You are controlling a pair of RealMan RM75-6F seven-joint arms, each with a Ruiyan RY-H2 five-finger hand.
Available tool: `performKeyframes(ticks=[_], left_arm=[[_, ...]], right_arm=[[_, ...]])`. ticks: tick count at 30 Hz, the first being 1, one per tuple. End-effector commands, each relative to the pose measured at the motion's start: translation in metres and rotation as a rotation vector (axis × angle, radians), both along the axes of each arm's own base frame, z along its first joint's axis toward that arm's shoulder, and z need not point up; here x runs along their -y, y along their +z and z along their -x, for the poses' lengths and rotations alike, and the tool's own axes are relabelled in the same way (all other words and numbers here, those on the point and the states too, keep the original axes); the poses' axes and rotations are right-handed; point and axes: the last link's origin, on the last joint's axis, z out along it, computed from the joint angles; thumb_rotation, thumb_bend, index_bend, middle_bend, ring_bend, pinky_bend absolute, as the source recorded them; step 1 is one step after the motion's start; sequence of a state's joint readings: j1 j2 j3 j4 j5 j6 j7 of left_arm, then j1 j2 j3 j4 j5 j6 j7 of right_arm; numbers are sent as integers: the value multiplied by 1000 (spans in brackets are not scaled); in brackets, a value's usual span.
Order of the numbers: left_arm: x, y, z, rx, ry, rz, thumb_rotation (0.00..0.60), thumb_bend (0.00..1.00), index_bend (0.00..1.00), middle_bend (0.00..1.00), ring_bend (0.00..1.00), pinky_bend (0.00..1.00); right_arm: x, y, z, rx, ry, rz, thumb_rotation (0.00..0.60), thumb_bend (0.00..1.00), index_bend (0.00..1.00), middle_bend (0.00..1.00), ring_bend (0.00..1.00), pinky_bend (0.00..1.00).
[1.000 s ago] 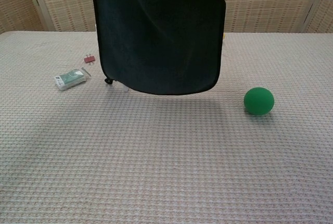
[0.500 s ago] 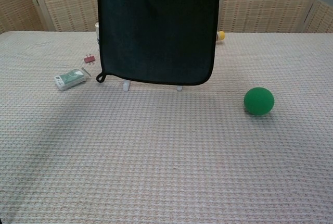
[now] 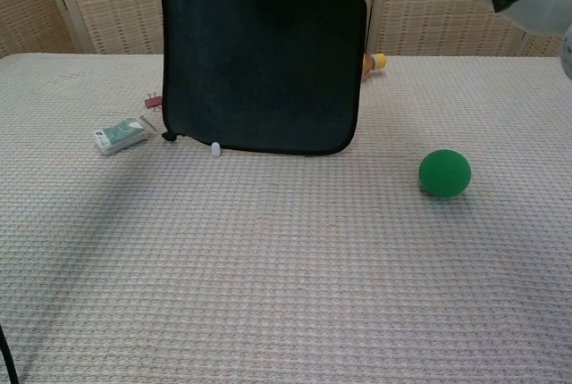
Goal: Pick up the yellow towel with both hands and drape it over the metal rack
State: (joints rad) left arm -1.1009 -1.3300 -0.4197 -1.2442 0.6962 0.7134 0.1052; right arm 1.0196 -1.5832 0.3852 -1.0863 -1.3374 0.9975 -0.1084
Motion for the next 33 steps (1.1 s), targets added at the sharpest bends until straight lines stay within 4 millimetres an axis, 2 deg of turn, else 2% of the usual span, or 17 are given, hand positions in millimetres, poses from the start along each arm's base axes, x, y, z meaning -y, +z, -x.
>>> performKeyframes(ticks=[1,2,3,11,22,24,26,28,29,31,33], left_arm=[[-4,0,1,7,22,-3,600,454,626,1000,886,999],[-8,10,5,-10,27,-8,600,454,625,1000,886,999],[-6,2,2,-14,23,27,600,454,625,1000,886,999],[-18,-8,5,-46,69,-2,600,454,622,1000,886,999],[-30,-12,9,-36,128,-10,600,449,589,1000,873,996],[-32,-15,10,-53,132,-6,600,444,548,994,855,990],[-32,-18,10,-67,131,9,600,402,460,935,787,981],[-32,-20,10,-75,132,25,600,330,324,768,648,958],[-32,-21,10,-79,131,32,600,317,287,709,609,945],[-32,-22,10,-84,129,36,600,291,213,575,520,904],[-32,-24,9,-83,129,40,600,271,146,452,423,845]], right_arm=[[4,-6,-2,-25,3,7,600,447,677,916,1000,1000],[6,-7,-3,-32,4,11,600,447,677,916,1000,1000],[8,-8,-3,-39,5,15,600,447,677,917,1000,1000],[20,-14,-7,-71,18,50,600,447,677,917,1000,1000],[34,-27,-6,-118,-14,71,600,447,670,911,1000,1000],[36,-30,-5,-131,-30,64,600,446,595,903,1000,1000],[39,-31,-5,-141,-44,64,600,431,381,891,1000,1000],[40,-32,-4,-144,-60,57,600,394,200,879,1000,1000],[40,-32,-3,-145,-64,57,600,371,123,874,1000,1000],[41,-32,-2,-151,-74,60,600,324,31,865,1000,1000],[41,-31,0,-153,-81,61,600,271,0,857,1000,1000]])
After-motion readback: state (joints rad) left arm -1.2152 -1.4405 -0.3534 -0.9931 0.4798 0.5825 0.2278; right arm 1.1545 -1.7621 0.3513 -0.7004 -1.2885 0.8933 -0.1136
